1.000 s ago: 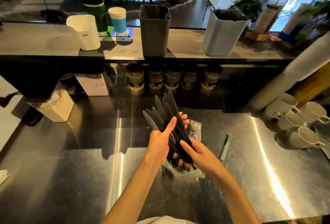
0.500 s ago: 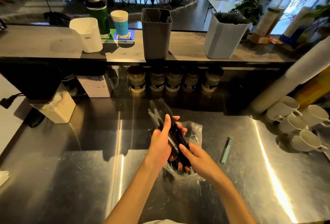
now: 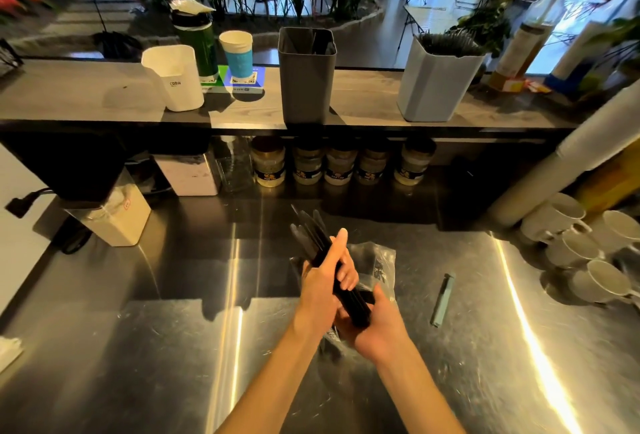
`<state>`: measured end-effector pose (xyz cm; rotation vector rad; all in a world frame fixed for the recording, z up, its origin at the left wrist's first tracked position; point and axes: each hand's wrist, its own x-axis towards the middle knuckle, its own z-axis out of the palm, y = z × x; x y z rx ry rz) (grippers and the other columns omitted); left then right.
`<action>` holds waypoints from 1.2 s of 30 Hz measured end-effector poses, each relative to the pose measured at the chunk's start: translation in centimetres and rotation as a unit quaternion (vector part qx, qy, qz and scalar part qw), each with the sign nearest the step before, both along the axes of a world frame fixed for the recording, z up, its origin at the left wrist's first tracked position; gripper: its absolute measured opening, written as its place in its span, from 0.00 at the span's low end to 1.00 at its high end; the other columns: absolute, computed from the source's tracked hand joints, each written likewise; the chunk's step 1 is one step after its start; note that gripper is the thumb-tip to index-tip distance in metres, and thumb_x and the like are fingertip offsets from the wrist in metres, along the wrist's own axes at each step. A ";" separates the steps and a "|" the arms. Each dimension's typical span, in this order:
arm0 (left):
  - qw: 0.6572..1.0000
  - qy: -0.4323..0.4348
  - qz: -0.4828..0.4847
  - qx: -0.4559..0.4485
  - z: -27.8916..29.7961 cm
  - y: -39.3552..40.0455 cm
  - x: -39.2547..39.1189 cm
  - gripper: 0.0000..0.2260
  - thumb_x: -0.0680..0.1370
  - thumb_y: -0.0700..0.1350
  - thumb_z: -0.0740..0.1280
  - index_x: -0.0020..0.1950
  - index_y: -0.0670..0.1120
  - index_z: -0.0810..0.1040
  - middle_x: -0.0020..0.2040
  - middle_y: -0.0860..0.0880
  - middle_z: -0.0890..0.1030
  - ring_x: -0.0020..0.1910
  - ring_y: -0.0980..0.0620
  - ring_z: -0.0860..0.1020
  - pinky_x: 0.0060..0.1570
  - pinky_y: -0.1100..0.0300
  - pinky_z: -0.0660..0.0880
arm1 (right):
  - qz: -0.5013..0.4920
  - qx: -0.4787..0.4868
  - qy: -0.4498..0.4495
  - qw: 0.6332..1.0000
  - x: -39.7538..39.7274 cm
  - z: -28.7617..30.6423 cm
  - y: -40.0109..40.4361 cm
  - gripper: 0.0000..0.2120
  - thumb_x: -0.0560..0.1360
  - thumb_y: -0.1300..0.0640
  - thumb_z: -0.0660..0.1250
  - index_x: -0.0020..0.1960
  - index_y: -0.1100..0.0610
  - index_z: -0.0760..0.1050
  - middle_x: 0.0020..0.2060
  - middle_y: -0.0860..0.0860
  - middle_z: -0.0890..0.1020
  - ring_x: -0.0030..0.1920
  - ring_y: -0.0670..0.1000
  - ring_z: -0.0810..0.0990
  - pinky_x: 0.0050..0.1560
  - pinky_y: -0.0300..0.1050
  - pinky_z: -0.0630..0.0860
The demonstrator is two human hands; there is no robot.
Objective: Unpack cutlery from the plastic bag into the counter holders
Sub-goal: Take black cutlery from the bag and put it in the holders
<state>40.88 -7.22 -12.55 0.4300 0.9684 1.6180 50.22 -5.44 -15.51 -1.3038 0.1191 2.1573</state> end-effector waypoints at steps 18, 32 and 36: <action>0.922 0.344 -0.089 -0.152 1.2 2.3 -4.2 0.07 0.78 0.44 0.72 0.43 0.44 0.76 0.25 0.55 0.71 0.19 0.60 0.67 0.23 0.66 0.63 | 0.220 0.527 -0.276 0.773 -1.2 8.5 6.2 0.15 0.78 0.41 0.68 0.58 0.48 0.82 0.52 0.44 0.86 0.54 0.43 0.83 0.52 0.37 0.78; 0.891 0.343 -0.287 -0.078 7.5 6.0 -9.0 0.17 0.73 0.47 0.75 0.54 0.36 0.81 0.29 0.51 0.74 0.24 0.56 0.65 0.22 0.64 0.59 | 0.398 0.593 -0.192 0.673 -3.7 15.2 13.0 0.11 0.72 0.50 0.77 0.49 0.56 0.85 0.38 0.54 0.84 0.37 0.52 0.79 0.38 0.39 0.76; 0.896 0.354 -0.265 -0.042 10.7 8.2 -10.5 0.06 0.77 0.33 0.68 0.48 0.44 0.80 0.26 0.52 0.74 0.24 0.56 0.66 0.25 0.62 0.62 | 0.361 0.622 -0.211 0.662 -5.3 17.8 15.0 0.11 0.72 0.52 0.78 0.51 0.56 0.85 0.41 0.52 0.87 0.38 0.48 0.83 0.39 0.40 0.77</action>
